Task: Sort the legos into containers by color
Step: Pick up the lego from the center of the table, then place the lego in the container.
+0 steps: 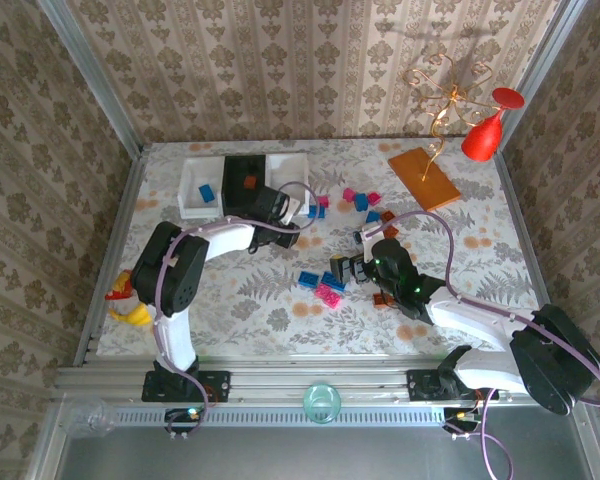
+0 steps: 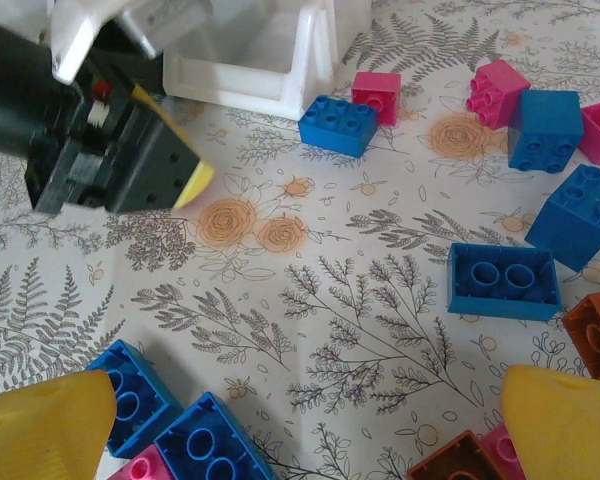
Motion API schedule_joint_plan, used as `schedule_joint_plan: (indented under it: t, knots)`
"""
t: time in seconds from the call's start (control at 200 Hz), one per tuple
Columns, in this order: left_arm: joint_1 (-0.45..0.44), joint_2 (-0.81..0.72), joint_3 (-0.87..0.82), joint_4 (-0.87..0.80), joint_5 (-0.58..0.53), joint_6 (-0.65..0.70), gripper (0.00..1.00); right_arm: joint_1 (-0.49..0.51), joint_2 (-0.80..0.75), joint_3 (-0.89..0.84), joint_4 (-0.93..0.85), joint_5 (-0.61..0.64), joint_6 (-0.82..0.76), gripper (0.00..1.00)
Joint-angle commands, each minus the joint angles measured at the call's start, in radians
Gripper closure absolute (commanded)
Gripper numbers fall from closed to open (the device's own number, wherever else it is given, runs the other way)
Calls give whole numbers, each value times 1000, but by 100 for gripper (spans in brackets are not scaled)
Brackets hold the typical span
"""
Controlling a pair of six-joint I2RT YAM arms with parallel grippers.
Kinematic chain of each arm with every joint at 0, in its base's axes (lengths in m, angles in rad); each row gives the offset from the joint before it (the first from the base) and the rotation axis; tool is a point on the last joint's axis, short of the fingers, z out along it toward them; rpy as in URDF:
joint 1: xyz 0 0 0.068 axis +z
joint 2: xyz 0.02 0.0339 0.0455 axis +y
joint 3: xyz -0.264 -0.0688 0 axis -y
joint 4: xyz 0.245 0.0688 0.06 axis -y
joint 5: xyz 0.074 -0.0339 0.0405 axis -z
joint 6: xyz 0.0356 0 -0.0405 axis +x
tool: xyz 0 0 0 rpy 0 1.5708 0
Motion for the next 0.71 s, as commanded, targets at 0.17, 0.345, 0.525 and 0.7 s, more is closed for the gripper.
schedule_joint_plan:
  t: [0.17,0.345,0.525,0.7]
  knots:
    - [47,25,230,47,-22,-62,70,3,2,39,-18,14,14,0]
    - [89,193,503,-61,-63,-87,61,3,-7,39,-22,7,16,0]
    - [104,280,728,-217,-79,-85,37,3,-13,36,-24,16,12,0]
    - [103,116,533,-149,-54,-100,30,3,-2,37,-16,11,16,0]
